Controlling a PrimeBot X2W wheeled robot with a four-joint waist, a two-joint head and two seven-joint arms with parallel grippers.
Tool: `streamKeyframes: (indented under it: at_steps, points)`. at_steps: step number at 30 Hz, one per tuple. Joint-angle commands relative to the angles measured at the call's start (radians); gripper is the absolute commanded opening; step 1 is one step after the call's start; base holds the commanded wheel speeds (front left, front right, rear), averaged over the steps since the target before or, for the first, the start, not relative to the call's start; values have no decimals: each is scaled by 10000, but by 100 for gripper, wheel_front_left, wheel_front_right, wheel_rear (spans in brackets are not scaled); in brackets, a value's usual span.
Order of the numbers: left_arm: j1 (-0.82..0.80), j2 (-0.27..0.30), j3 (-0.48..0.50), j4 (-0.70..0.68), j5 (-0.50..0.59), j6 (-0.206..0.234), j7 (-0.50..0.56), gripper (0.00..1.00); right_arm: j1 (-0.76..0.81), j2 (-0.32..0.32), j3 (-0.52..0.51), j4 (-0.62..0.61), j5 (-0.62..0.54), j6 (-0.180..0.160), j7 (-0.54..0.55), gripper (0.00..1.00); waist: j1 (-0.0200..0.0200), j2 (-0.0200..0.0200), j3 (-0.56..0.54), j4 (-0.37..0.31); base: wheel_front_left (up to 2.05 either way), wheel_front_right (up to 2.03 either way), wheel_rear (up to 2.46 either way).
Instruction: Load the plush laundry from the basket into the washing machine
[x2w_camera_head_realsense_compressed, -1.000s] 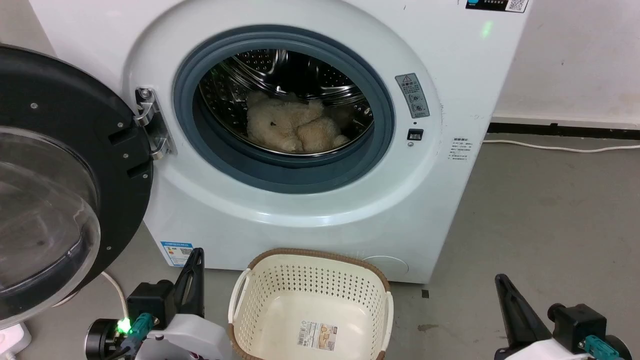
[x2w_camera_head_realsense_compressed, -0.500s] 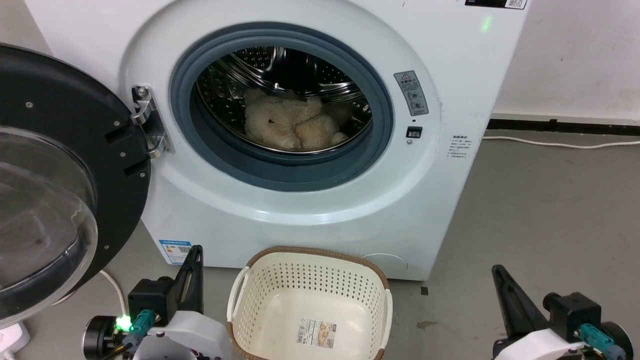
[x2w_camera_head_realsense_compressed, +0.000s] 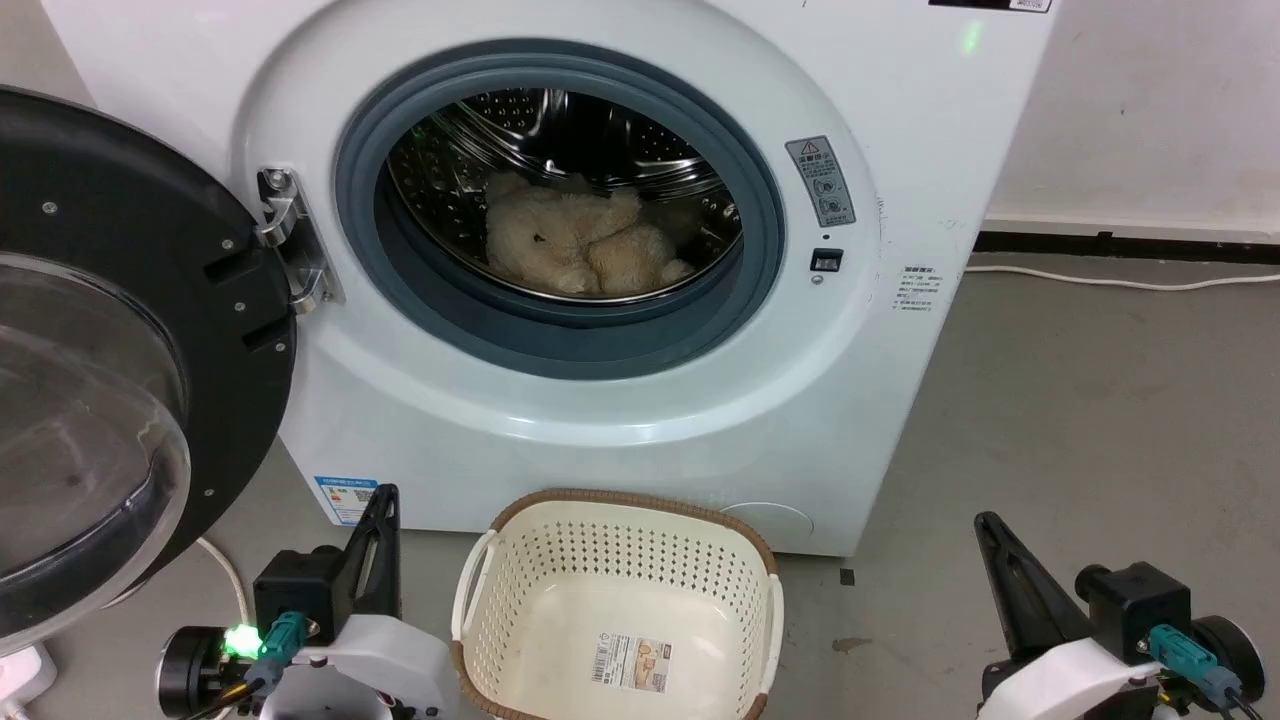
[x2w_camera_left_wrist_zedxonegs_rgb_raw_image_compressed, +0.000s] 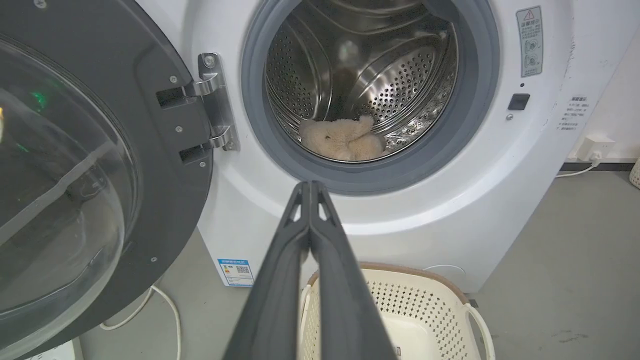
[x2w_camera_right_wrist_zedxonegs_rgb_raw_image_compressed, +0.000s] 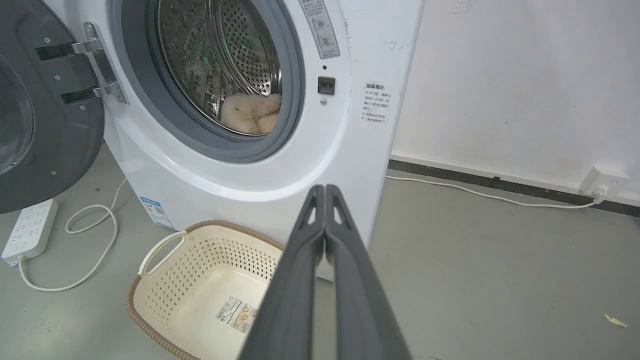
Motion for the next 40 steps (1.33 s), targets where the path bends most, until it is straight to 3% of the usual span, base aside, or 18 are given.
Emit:
streamKeyframes:
  at_steps: [1, 40]
  points:
    - [167, -66, 111, -89, 143, -41, 59, 0, -158, -2, -23, -87, -103, -7, 78, 0, 0, 0, 7, -3, 0, 0, 0]
    - [194, -283, 379, -246, 523, -177, 267, 0, -316, -2, -28, -195, -342, -7, 304, 0, 0, 0, 61, -28, 0, 0, 0]
